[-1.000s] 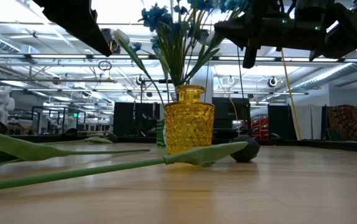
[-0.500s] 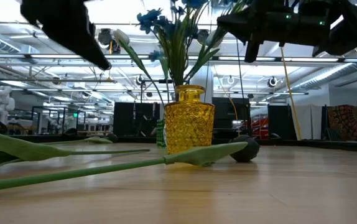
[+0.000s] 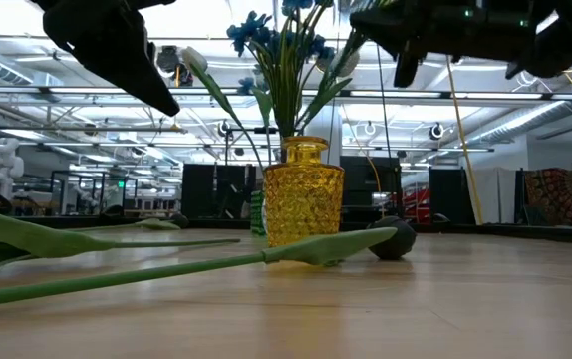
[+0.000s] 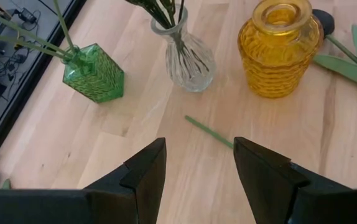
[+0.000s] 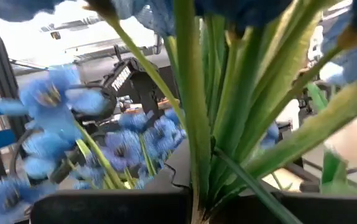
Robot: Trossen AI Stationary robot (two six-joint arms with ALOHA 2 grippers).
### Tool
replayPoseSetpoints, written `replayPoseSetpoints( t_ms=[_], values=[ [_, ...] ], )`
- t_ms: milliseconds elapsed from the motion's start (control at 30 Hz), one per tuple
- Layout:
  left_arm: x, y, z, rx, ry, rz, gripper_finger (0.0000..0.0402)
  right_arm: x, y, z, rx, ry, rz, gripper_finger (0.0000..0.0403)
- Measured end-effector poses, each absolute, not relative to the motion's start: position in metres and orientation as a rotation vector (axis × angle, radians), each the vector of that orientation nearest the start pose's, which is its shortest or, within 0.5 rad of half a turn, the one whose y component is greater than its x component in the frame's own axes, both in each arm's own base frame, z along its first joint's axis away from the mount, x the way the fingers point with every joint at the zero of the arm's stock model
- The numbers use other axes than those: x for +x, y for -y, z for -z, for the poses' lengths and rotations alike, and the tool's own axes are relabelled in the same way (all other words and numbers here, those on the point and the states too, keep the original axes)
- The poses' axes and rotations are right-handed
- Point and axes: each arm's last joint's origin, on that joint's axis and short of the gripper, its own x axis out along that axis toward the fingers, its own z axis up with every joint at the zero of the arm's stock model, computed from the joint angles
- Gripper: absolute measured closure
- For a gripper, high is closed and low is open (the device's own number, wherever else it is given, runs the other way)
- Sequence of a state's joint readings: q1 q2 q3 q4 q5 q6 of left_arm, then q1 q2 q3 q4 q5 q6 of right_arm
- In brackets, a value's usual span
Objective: Sort flowers into vase by color
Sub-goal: Put the blue flower into the transparent vase
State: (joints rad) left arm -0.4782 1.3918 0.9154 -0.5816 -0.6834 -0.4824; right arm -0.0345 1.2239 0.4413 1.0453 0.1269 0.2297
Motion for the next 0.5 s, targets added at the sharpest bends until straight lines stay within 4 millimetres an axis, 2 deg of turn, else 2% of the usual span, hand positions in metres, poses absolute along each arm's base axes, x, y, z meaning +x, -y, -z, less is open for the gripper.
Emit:
replayPoseSetpoints(
  t_ms=[67, 200, 333, 500],
  values=[
    [0.241, 0.105, -0.226, 0.132, -0.804, -0.386, 0.0206, 0.244, 0.01, -0.253, 0.22, 0.265, 0.127, 0.0394],
    [0.241, 0.105, -0.226, 0.133, -0.804, -0.386, 0.0206, 0.254, 0.006, -0.253, 0.184, 0.139, 0.131, 0.0394],
    [0.241, 0.105, -0.226, 0.132, -0.804, -0.386, 0.0206, 0.258, 0.005, -0.261, 0.169, 0.152, 0.128, 0.0394],
    [0.241, 0.104, -0.226, 0.132, -0.805, -0.386, 0.0206, 0.259, 0.003, -0.262, 0.148, 0.15, 0.137, 0.0394]
  ],
)
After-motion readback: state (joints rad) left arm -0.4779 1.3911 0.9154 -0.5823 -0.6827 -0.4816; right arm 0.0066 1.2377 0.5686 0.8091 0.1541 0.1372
